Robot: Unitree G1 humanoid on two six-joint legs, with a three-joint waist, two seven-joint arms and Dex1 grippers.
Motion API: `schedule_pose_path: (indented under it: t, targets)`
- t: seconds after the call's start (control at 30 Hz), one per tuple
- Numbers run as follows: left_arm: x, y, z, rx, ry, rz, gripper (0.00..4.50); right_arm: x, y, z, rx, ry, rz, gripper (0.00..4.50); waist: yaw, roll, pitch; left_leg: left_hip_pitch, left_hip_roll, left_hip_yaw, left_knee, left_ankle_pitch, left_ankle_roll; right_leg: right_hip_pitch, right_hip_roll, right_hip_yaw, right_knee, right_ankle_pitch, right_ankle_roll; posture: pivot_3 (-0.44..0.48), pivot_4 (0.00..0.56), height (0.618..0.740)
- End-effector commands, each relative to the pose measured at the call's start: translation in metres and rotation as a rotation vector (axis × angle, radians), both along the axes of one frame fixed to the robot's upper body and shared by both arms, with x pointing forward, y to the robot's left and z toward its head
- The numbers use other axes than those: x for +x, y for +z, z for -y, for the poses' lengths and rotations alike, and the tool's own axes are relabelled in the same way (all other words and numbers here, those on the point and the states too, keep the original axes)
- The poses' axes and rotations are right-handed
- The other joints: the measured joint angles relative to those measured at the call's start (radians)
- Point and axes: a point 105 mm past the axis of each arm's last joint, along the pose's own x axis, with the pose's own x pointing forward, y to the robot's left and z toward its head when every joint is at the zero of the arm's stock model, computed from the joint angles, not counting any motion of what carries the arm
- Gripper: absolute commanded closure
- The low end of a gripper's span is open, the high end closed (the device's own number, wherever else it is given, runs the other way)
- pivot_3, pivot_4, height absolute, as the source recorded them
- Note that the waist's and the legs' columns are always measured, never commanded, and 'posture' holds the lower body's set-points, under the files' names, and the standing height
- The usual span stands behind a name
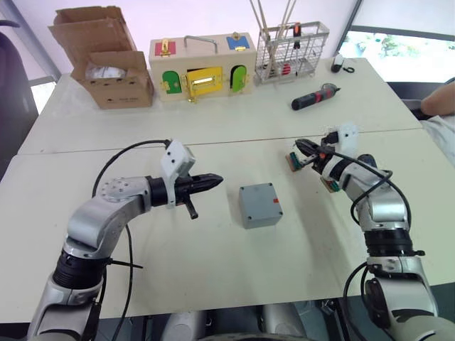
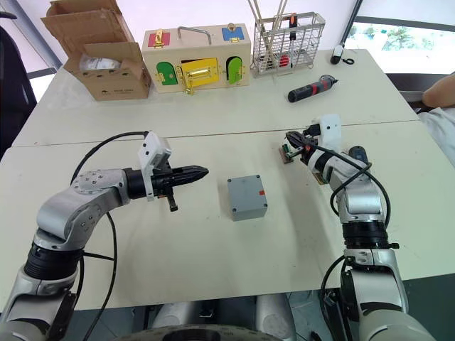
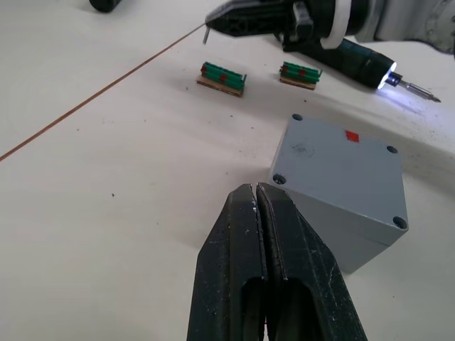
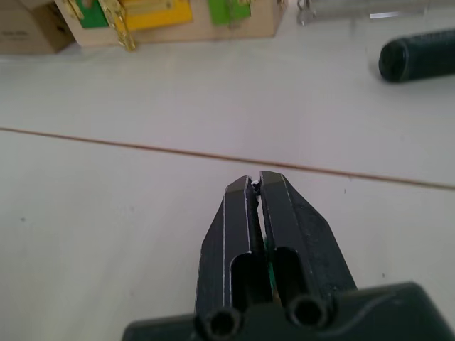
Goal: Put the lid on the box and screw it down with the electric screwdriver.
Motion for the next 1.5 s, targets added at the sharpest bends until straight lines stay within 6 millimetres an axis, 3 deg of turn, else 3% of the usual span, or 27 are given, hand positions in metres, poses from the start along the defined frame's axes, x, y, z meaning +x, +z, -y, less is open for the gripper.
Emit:
schedule_pose_path:
  t: [0.03,0.2,0.43,0.7,1.5]
  targets:
    - [-0.001,0.007,0.003,0.001,-0.027,0.041,4.50,-0.007,0.031,0.000,-0.005,0.017,0.086,4.44,0.000,0.000,0.000,0.000,0.000,0.000,0.000,0.000,0.000,0.000,0.000,0.000,0.000,0.000,0.000,0.000,0.150,0.737]
    - [-0.006,0.006,0.000,0.040,-0.075,0.037,4.50,-0.055,0.052,-0.025,-0.022,0.258,0.042,4.44,0.003,0.000,0.000,0.000,0.000,-0.001,-0.001,0.000,0.000,0.000,0.000,0.000,0.000,0.000,0.000,0.000,0.150,0.737]
    - [-0.019,-0.009,-0.004,0.152,-0.168,0.014,4.50,-0.104,0.032,-0.053,-0.091,0.471,-0.128,4.44,0.002,0.000,0.000,0.000,0.000,0.000,-0.003,0.000,0.000,0.000,0.000,0.000,-0.001,0.000,0.000,0.000,0.150,0.737]
    - [-0.026,-0.009,0.002,0.154,-0.211,0.003,4.50,-0.100,0.016,-0.060,-0.082,0.461,-0.154,4.44,0.003,0.000,0.000,0.000,0.000,0.000,-0.002,0.000,0.000,0.000,-0.001,0.000,-0.002,0.000,0.000,0.000,0.150,0.737]
    - [-0.026,0.003,0.002,0.077,-0.183,-0.007,4.50,-0.090,-0.003,-0.059,-0.143,0.443,-0.198,4.44,0.003,0.000,0.000,0.000,0.000,0.000,-0.002,0.000,0.000,0.000,-0.001,0.000,-0.002,0.000,0.000,0.000,0.150,0.737]
